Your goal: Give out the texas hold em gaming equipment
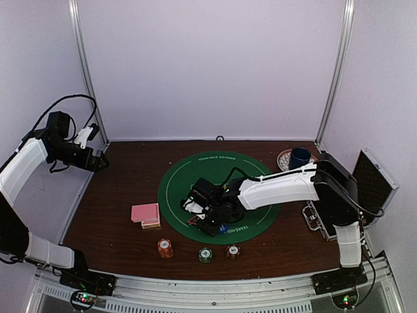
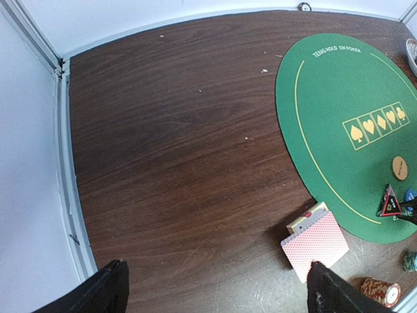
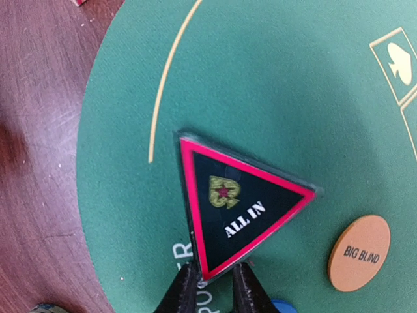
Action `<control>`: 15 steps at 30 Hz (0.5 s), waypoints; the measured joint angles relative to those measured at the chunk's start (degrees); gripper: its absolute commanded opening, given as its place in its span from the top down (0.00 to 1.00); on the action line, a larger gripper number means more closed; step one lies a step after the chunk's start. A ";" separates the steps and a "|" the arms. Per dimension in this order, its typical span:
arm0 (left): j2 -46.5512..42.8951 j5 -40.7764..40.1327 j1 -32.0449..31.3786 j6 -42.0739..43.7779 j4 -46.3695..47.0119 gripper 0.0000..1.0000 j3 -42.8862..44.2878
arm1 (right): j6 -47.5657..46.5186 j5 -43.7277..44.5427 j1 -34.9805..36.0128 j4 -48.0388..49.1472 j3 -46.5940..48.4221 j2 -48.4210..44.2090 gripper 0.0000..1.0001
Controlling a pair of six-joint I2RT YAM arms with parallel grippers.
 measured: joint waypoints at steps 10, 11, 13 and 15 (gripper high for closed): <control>-1.07 0.09 0.00 -0.02 -0.33 0.02 -0.13 | 0.79 3.78 0.00 -4.26 12.00 7.43 0.86; -1.16 0.11 0.00 0.00 -0.52 0.02 -0.13 | 1.14 3.91 -0.13 -4.39 13.29 8.31 0.86; -1.40 0.20 0.00 0.00 -0.94 0.02 -0.22 | 1.97 4.50 -0.57 -4.57 16.83 10.60 0.86; -1.60 0.20 0.00 0.00 -1.18 0.02 -0.26 | 2.80 5.22 -0.90 -4.74 19.54 12.35 0.86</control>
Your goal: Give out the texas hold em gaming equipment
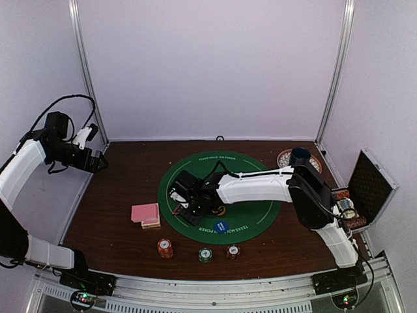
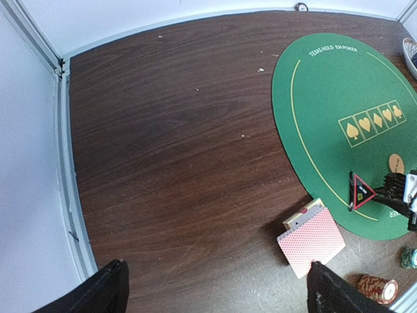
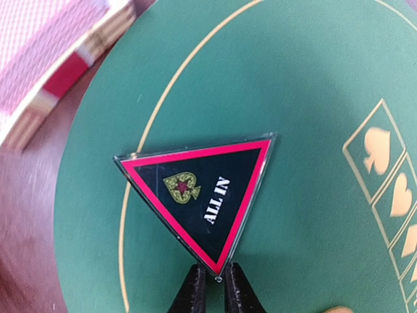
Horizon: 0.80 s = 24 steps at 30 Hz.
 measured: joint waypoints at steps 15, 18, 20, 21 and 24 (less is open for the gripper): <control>-0.81 0.09 0.00 0.42 -0.28 0.02 -0.74 | 2.95 1.01 -2.01 2.56 5.11 3.72 0.42; -0.81 0.22 0.00 0.44 -0.39 0.03 -0.83 | 2.56 -0.55 -2.36 3.19 4.92 3.65 0.43; -0.81 0.24 0.00 0.44 -0.46 0.03 -0.83 | 2.08 -1.16 -2.45 3.32 4.94 3.65 0.44; -0.81 0.24 0.00 0.44 -0.46 0.02 -0.83 | 1.75 -1.49 -2.45 3.34 5.03 3.65 0.45; -0.81 0.26 0.00 0.44 -0.48 0.02 -0.83 | 1.11 -3.23 -2.43 3.17 6.03 4.22 0.47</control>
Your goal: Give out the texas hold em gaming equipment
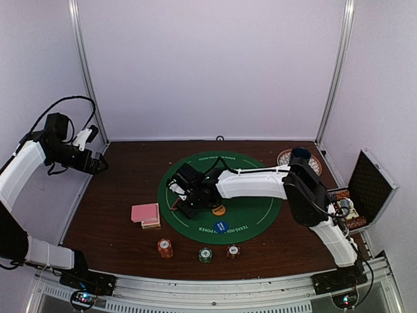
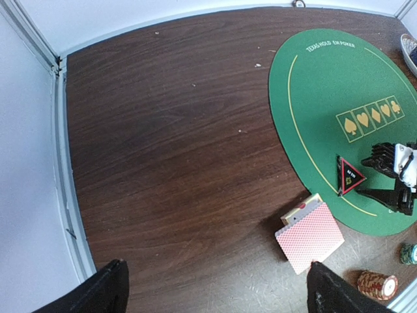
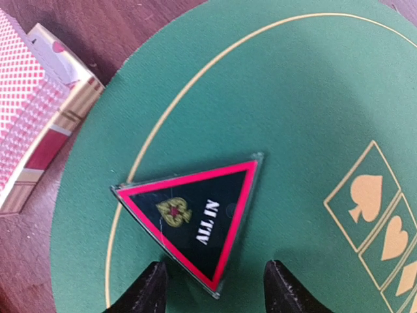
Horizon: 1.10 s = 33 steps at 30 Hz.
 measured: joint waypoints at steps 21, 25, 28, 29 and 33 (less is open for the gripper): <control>0.00 0.50 0.00 0.00 -1.55 0.03 0.02 | 0.87 0.20 -1.29 -1.84 21.46 13.40 0.73; 0.00 0.61 0.00 0.00 -2.21 0.02 0.02 | 1.66 0.85 -1.62 -1.36 23.06 14.51 0.65; 0.00 0.66 0.00 0.00 -2.32 0.02 0.02 | 1.55 1.53 -1.92 -1.16 23.34 14.69 0.48; 0.00 0.68 0.00 0.00 -2.34 0.03 0.02 | 1.81 1.75 -2.08 -1.11 23.34 14.69 0.44; 0.00 0.85 0.00 0.00 -2.36 0.02 0.02 | 1.38 2.19 -2.71 -0.24 21.81 13.90 0.29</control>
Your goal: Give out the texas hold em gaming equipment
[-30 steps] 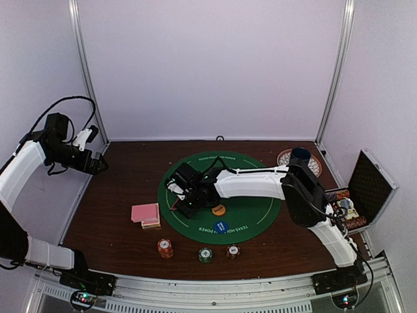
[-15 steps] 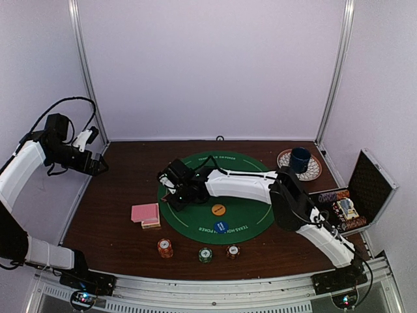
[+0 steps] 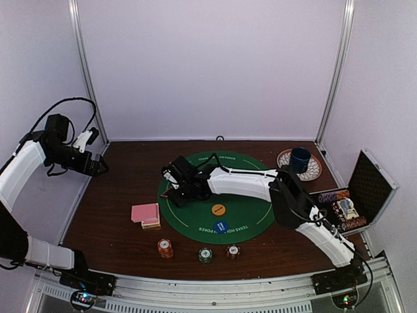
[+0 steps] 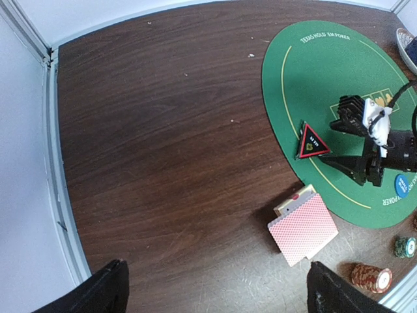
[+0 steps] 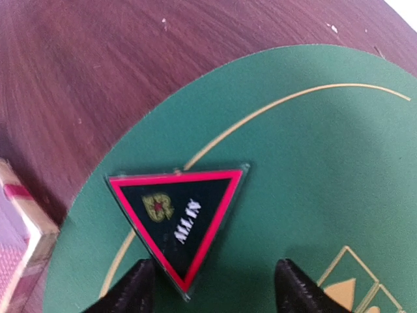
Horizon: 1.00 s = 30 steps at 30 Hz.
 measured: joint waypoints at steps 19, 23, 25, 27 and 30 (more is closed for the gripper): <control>-0.33 0.42 0.00 0.00 -0.11 0.02 0.00 | 6.27 5.77 -0.37 5.09 -47.25 -33.59 0.23; -0.33 0.55 0.00 0.00 -0.26 0.02 0.02 | 8.52 5.81 -0.37 4.68 -51.45 -33.59 0.25; -0.33 0.63 0.00 0.00 -0.35 0.02 0.02 | 9.66 5.79 -0.37 4.70 -52.15 -33.59 0.27; -0.33 0.66 0.00 -0.02 -0.59 0.03 0.13 | 10.62 5.77 -0.37 4.96 -52.30 -33.59 0.30; -0.33 0.70 0.00 -0.02 -0.85 0.02 0.55 | 11.91 5.68 -0.55 5.55 -52.63 -33.53 0.33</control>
